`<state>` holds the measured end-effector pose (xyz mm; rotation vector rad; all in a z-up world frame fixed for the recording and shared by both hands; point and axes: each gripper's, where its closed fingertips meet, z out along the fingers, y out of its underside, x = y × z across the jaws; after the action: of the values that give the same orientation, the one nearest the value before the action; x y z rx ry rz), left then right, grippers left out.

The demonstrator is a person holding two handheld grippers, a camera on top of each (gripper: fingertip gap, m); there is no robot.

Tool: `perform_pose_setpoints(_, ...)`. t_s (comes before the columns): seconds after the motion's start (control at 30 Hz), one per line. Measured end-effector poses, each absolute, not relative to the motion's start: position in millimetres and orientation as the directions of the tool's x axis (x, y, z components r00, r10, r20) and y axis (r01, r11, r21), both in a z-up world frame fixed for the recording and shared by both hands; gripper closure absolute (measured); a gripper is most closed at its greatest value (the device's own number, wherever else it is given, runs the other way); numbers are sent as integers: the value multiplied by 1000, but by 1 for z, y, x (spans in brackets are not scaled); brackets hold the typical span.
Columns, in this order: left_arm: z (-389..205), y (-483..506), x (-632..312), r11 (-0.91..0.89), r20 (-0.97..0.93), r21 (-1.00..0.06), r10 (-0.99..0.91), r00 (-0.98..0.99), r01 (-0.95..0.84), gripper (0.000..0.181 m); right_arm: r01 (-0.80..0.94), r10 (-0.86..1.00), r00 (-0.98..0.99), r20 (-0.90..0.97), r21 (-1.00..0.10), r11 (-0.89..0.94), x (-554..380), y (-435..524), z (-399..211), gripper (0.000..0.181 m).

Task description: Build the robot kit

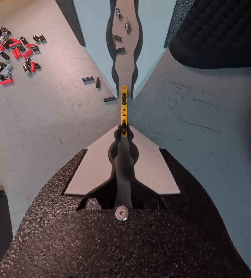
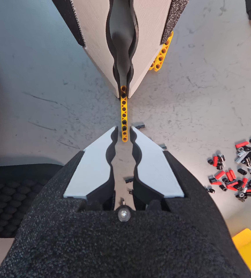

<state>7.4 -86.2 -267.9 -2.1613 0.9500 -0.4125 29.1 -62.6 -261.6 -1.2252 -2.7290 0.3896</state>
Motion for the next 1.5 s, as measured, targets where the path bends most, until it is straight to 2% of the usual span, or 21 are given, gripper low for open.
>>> perform_pose_setpoints(0.1,-268,-86,7,-466,6,-730,-737,676,-501,174,723,772,-635,14,-340,601,26,-62,-254,171)
perform_pose_setpoints(0.27,-268,-86,7,-465,6,-730,-737,676,-501,174,724,774,-633,-8,-361,588,27,-63,-255,179)
perform_pose_setpoints(0.67,-268,-86,8,-466,11,-730,-739,673,-500,174,741,758,-651,-40,-249,623,28,-64,-256,181)
perform_pose_setpoints(0.73,-268,-86,8,-463,8,-730,-741,671,-503,174,734,755,-656,-12,-243,634,29,-63,-255,179)
perform_pose_setpoints(0.8,-268,-86,8,-460,4,-730,-743,669,-506,174,731,748,-663,-29,-241,639,32,-67,-254,168)
perform_pose_setpoints(0.9,-268,-87,9,-459,7,-730,-746,666,-507,174,721,742,-670,0,-237,651,28,-66,-257,179)
perform_pose_setpoints(1.2,-268,-87,8,-461,14,-730,-748,664,-505,174,710,720,-693,-41,-210,672,28,-68,-259,181)
perform_pose_setpoints(1.33,-268,-88,8,-456,4,-730,-747,664,-509,174,712,752,-659,15,-311,630,26,-67,-257,179)
perform_pose_setpoints(1.4,-268,-88,8,-454,0,-730,-747,665,-511,174,704,783,-621,17,-426,568,24,-71,-249,168)
perform_pose_setpoints(1.5,-268,-88,8,-458,9,-730,-749,662,-508,174,640,851,-524,44,-639,427,14,-64,-225,163)
